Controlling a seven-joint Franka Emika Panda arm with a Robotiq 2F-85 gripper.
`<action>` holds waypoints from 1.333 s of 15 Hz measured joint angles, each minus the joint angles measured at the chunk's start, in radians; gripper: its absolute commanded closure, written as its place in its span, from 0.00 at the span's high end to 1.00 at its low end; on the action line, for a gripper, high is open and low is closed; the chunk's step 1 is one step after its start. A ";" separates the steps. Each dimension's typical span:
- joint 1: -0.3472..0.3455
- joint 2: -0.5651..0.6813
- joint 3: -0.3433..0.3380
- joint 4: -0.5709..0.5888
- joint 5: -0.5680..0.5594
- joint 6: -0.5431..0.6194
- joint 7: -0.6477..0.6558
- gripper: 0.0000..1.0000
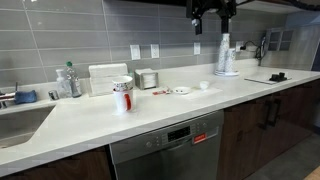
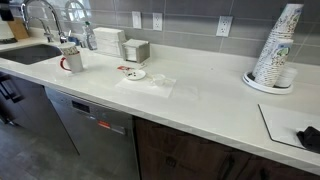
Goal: Pour the contents of the white plate into the white mug
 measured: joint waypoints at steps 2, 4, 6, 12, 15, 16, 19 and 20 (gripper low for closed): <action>-0.007 0.051 0.012 0.047 -0.067 0.009 0.002 1.00; -0.010 0.111 0.024 0.095 -0.130 0.021 0.002 1.00; -0.010 0.177 0.030 0.138 -0.185 0.052 0.002 1.00; -0.014 0.377 0.023 0.223 -0.337 0.251 0.022 1.00; -0.014 0.474 0.012 0.259 -0.396 0.324 0.059 1.00; -0.014 0.505 0.010 0.272 -0.418 0.341 0.079 1.00; -0.009 0.593 -0.001 0.311 -0.477 0.397 0.144 1.00; -0.006 0.621 -0.006 0.323 -0.500 0.420 0.156 1.00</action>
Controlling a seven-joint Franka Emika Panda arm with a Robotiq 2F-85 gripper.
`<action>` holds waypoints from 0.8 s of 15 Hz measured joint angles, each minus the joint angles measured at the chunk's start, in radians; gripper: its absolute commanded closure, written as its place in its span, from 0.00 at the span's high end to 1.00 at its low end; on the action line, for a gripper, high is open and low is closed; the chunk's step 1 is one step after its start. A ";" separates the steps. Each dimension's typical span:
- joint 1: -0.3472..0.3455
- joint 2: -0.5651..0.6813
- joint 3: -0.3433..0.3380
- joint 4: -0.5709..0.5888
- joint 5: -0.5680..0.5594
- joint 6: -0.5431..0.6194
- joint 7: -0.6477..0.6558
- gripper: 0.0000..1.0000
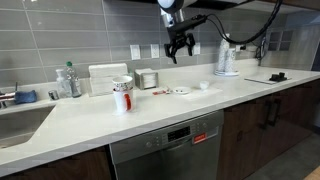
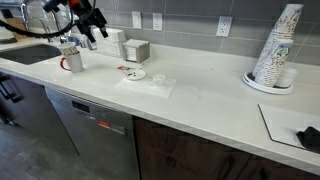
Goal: Pour the contents of the white plate into the white mug
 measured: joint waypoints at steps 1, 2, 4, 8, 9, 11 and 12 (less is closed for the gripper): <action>0.004 0.025 -0.006 0.010 -0.018 0.015 0.004 1.00; 0.008 0.047 -0.011 0.022 -0.029 0.021 0.005 1.00; 0.012 0.070 -0.015 0.039 -0.036 0.023 0.006 1.00; 0.016 0.073 -0.016 0.050 -0.036 0.023 0.006 1.00; 0.016 0.073 -0.016 0.051 -0.036 0.023 0.006 1.00; 0.017 0.073 -0.017 0.051 -0.036 0.023 0.006 1.00; 0.020 0.076 -0.021 0.054 -0.033 0.022 0.006 1.00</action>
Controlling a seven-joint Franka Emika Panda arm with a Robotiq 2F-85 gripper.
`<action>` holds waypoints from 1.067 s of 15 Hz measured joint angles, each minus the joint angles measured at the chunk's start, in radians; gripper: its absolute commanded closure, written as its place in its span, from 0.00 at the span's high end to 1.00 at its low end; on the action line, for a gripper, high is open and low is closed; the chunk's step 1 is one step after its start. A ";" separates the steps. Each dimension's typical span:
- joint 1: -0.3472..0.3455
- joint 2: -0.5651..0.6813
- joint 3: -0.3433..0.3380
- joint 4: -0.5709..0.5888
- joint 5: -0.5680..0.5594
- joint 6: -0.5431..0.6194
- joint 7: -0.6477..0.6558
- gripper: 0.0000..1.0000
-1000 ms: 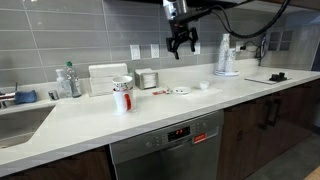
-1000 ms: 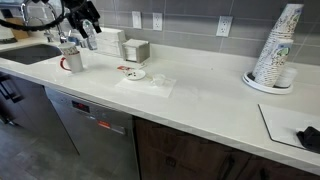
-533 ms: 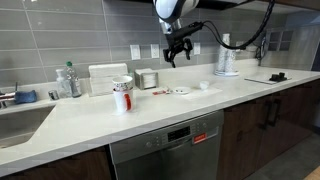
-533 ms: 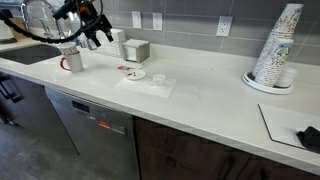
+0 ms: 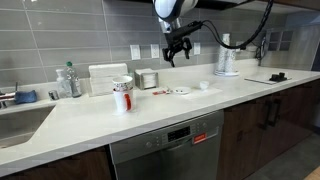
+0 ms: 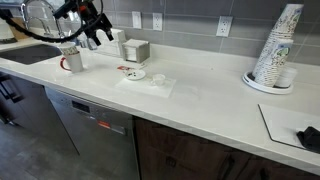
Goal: Pour the contents of the white plate into the white mug
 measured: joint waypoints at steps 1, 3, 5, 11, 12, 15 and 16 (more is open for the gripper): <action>0.004 0.009 -0.006 0.010 0.000 -0.005 0.000 1.00; 0.014 0.055 -0.021 0.060 0.000 -0.038 0.000 1.00; 0.030 0.123 -0.039 0.124 -0.003 -0.061 0.002 1.00; 0.094 0.358 -0.111 0.332 -0.005 -0.105 0.020 1.00; 0.103 0.394 -0.124 0.366 -0.005 -0.114 0.025 1.00; 0.133 0.496 -0.160 0.469 -0.004 -0.153 0.049 1.00; 0.141 0.527 -0.166 0.502 0.001 -0.176 0.051 1.00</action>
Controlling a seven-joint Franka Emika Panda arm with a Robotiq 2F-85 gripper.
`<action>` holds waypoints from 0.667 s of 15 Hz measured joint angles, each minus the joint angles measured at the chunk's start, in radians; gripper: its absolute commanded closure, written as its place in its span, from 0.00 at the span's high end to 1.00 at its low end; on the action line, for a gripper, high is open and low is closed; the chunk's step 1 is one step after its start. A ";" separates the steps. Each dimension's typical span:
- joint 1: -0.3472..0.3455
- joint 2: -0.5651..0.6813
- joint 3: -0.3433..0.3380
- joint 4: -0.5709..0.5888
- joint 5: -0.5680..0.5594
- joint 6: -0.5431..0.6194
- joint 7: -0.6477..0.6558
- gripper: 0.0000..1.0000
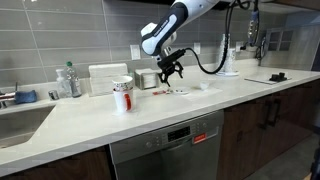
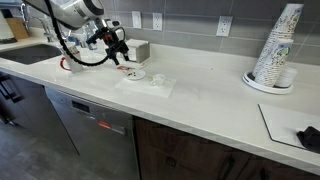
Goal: Pour the contents of the white plate into the white mug
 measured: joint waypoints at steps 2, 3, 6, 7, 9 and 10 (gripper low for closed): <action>0.004 0.048 0.000 0.053 0.019 -0.033 -0.027 1.00; 0.004 0.061 -0.001 0.071 0.024 -0.040 -0.036 1.00; 0.004 0.070 -0.001 0.089 0.028 -0.048 -0.042 1.00; 0.004 0.070 -0.001 0.092 0.029 -0.050 -0.043 1.00; 0.004 0.070 -0.001 0.094 0.030 -0.051 -0.043 1.00; 0.005 0.070 -0.002 0.095 0.030 -0.051 -0.043 1.00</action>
